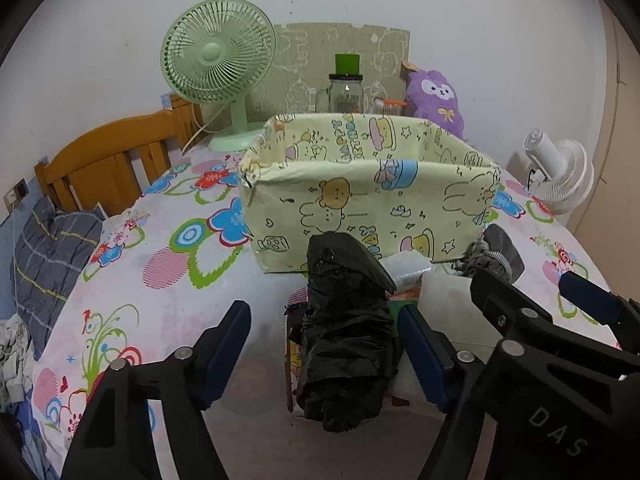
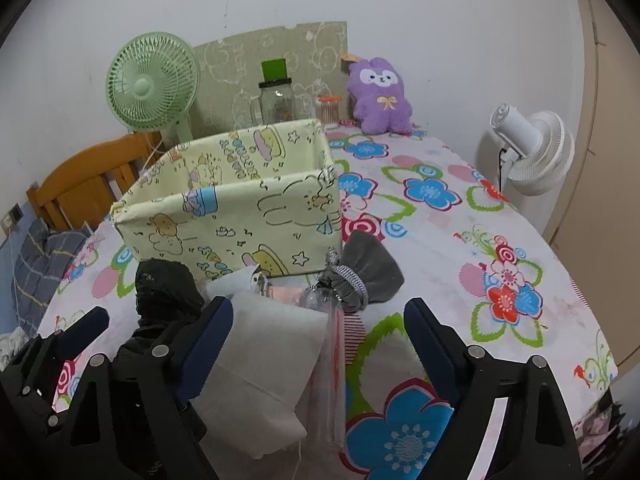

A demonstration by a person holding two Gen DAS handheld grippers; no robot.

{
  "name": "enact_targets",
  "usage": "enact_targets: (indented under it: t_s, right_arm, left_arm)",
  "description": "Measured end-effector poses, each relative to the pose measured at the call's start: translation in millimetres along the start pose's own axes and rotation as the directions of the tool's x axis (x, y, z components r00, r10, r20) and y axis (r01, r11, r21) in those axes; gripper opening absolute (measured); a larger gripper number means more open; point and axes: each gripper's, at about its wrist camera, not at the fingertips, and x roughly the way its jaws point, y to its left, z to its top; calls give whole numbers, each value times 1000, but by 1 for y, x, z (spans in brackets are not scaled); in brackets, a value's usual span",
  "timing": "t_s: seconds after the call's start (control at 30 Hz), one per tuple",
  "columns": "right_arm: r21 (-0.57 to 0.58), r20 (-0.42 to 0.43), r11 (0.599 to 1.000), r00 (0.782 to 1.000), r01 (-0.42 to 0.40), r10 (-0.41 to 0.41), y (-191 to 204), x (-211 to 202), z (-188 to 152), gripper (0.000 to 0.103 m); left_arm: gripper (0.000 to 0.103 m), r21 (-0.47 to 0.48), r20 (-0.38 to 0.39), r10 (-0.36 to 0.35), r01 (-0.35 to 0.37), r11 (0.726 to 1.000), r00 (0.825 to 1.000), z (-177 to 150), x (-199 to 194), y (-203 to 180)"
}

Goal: Organize soft objects
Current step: 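Grasp the black plastic bundle with the left gripper while the right gripper grasps the white cloth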

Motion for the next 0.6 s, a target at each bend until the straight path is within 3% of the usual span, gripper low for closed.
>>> enact_targets:
  t_s: [0.3, 0.47, 0.6]
  right_arm:
    - [-30, -77, 999, 997, -19, 16, 13, 18, -4, 59]
    - [-33, -77, 999, 997, -25, 23, 16, 19, -5, 42]
    - [-28, -63, 999, 998, -26, 24, 15, 16, -5, 36]
  left_arm:
    - [46, 17, -54, -35, 36, 999, 998, -6, 15, -7]
    - [37, 20, -44, -44, 45, 999, 998, -7, 15, -7]
    - [33, 21, -31, -55, 55, 998, 998, -6, 11, -7]
